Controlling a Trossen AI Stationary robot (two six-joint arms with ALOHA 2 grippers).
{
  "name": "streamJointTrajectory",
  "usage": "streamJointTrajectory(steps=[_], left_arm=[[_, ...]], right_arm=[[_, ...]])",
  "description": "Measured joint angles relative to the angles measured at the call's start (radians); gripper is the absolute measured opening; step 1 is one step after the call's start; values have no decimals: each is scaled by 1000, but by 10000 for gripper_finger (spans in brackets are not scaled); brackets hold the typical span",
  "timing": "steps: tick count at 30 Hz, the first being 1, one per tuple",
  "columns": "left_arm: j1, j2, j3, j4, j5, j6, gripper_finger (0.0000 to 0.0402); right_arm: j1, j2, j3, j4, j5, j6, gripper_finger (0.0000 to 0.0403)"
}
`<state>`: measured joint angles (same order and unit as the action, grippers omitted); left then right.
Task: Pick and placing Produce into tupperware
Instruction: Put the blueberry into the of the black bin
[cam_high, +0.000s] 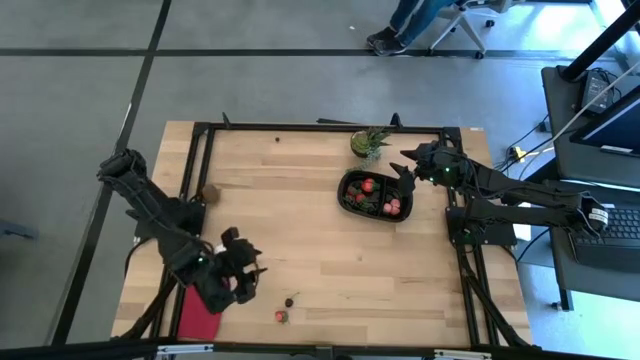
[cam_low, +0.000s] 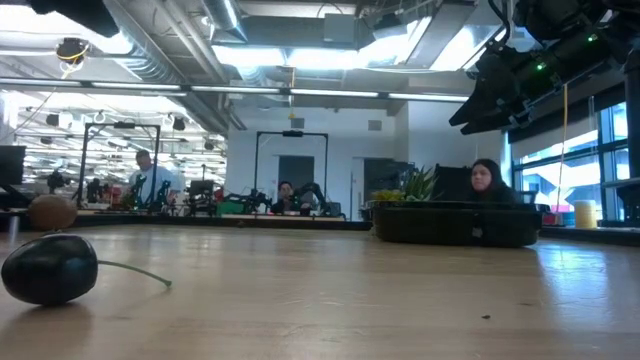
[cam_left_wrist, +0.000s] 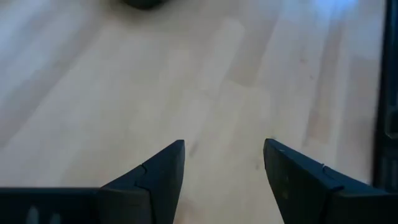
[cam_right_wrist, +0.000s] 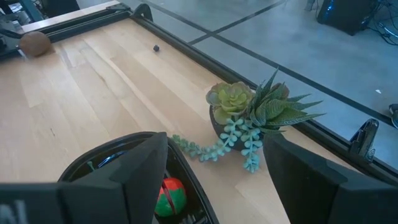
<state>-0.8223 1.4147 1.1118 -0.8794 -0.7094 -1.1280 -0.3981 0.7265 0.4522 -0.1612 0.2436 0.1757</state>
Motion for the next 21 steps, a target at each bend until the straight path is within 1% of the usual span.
streamJointTrajectory(steps=[3, 5, 7, 10, 12, 17, 21], left_arm=[[-39, 0, -27, -24, -110, -76, 209], [-64, 0, -75, -28, -175, -146, 209], [-90, 0, -139, -26, -239, -252, 209], [-116, 1, -242, -23, -294, -422, 209], [-130, 1, -303, -10, -316, -498, 209], [-155, 1, -431, 117, -345, -521, 209], [-160, 1, -509, 279, -447, -521, 209]], right_arm=[[0, 0, 0, 0, 0, 1, 268], [0, 0, 0, 0, 0, 0, 268], [0, 0, 0, 0, 0, 0, 268], [0, 0, 0, 0, 0, 0, 268], [0, 0, 0, 0, 0, 0, 268], [0, 0, 0, 0, 0, 2, 268], [0, 0, 0, 0, 0, 2, 268]])
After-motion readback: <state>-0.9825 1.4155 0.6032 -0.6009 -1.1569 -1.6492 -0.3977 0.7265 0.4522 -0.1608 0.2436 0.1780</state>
